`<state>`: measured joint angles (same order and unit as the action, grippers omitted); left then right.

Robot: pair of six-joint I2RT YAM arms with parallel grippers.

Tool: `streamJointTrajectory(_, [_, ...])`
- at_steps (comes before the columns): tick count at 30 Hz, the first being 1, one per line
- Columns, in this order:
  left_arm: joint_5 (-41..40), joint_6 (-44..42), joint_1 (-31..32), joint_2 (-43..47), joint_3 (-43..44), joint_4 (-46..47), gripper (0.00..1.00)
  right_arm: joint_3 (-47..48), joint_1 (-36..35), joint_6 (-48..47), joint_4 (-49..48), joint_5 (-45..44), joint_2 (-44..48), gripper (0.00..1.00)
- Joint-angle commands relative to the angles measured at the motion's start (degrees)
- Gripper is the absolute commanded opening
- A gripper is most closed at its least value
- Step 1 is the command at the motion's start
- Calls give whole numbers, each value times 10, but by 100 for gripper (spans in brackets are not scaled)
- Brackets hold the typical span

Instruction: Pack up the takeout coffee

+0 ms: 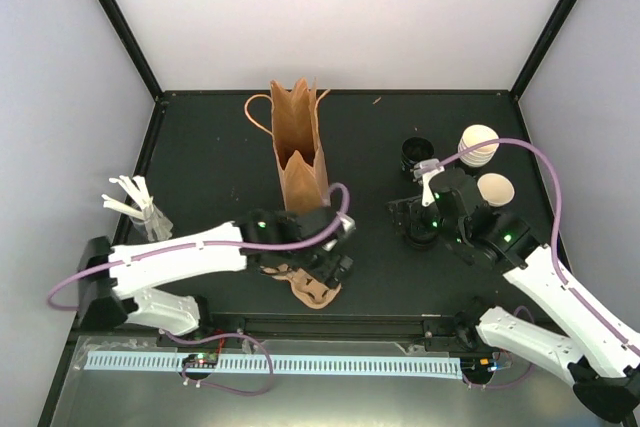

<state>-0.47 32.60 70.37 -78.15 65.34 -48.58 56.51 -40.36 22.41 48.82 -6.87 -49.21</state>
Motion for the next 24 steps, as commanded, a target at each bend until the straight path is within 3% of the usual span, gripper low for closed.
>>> streamJointTrajectory(1, [-19,24,-82,80,-56,-51,89,16,4,11,-11,44,-19,91])
streamJointTrajectory(7, [34,-6,-247,194,-203,15,84,11,-7,44,3,101,-57,91])
streamJointTrajectory(11, [72,-30,-343,220,-254,62,80,-17,-63,77,-10,95,-64,91])
streamJointTrajectory(19, [145,-32,-490,170,-271,114,62,-91,-247,140,-101,86,-112,89])
streamJointTrajectory(24, [179,-35,-546,118,-289,170,57,-77,-330,96,-131,38,-176,87])
